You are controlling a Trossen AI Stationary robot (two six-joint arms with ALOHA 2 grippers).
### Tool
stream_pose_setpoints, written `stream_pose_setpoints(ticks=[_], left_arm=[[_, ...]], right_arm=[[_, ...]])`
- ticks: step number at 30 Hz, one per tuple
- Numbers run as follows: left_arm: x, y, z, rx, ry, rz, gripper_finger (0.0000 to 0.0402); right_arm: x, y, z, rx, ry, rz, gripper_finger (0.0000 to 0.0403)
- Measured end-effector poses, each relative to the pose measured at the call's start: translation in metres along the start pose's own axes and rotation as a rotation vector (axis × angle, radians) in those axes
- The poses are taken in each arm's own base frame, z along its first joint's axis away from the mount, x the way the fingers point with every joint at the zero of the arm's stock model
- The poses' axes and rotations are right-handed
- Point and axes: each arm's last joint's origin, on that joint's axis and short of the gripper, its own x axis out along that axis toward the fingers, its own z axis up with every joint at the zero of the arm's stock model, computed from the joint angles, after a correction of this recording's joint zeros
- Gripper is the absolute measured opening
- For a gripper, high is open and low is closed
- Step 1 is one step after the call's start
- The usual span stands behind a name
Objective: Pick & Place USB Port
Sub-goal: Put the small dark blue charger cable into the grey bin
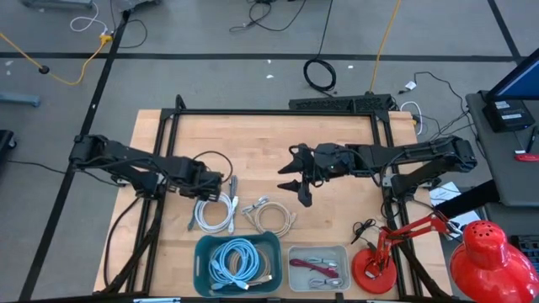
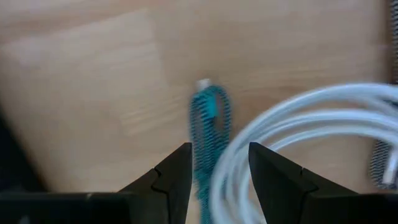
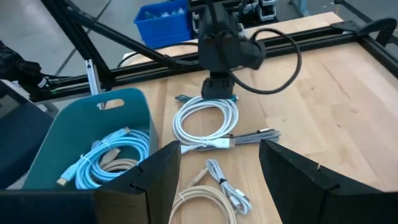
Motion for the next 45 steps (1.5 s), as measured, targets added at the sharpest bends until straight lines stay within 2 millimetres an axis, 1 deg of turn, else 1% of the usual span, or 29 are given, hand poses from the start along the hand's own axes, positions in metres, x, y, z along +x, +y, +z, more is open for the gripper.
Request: stream_pose_setpoints(ticks=[4,7,12,15,19,21,22,24,25,31,35,37,40,43,45], left_arm=[[0.008,-0.002,-0.001,-0.001,-0.001,-0.052,0.0161],[0.012,0.001,0.0,-0.012,0.003,-0.038,0.0158],[0.016,0.004,0.0,-0.005,0.003,-0.025,0.0124],[0.016,0.0,-0.001,0.031,0.036,-0.075,0.0105],[0.015,-0.009,-0.002,0.054,0.095,-0.175,0.009],[0.013,-0.015,-0.002,0.07,0.105,-0.242,0.007],[0.012,-0.018,-0.002,0.078,0.1,-0.275,0.0053],[0.011,-0.025,-0.002,0.101,0.064,-0.34,0.0019],[0.01,-0.028,-0.002,0.102,0.039,-0.364,0.0014],[0.009,-0.028,0.009,0.064,-0.061,-0.372,0.0023],[0.008,-0.027,0.01,0.107,-0.027,-0.376,0.0022],[0.007,-0.025,0.008,0.134,0.008,-0.373,0.0032],[0.008,-0.025,0.008,0.133,0.031,-0.37,0.0071],[0.006,-0.027,0.012,0.124,0.037,-0.404,0.0128],[0.003,-0.032,0.014,0.137,0.035,-0.473,0.017]], right_arm=[[0.0,0.0,0.0,0.0,0.0,0.0,0.0211],[0.0,0.0,0.0,0.0,0.0,0.006,0.021],[0.0,0.002,0.0,0.02,0.01,0.049,0.021],[0.0,0.002,0.0,0.026,0.011,0.05,0.0208],[0.0,0.002,0.0,0.026,0.011,0.049,0.0208],[0.0,0.002,0.0,0.026,0.012,0.049,0.0208],[0.0,0.002,0.0,0.026,0.012,0.049,0.0208],[0.0,0.002,0.0,0.026,0.012,0.05,0.0208],[0.0,0.002,0.0,0.026,0.012,0.051,0.0208],[0.0,0.002,0.0,0.026,0.011,0.05,0.0208],[0.0,0.002,0.001,0.026,0.005,0.052,0.0208],[0.0,0.002,0.001,0.026,0.005,0.052,0.0208],[0.0,0.002,0.0,0.026,0.012,0.051,0.0208],[0.0,0.002,0.0,0.026,0.012,0.051,0.0208],[0.0,0.002,0.0,0.023,0.011,0.051,0.0208]])
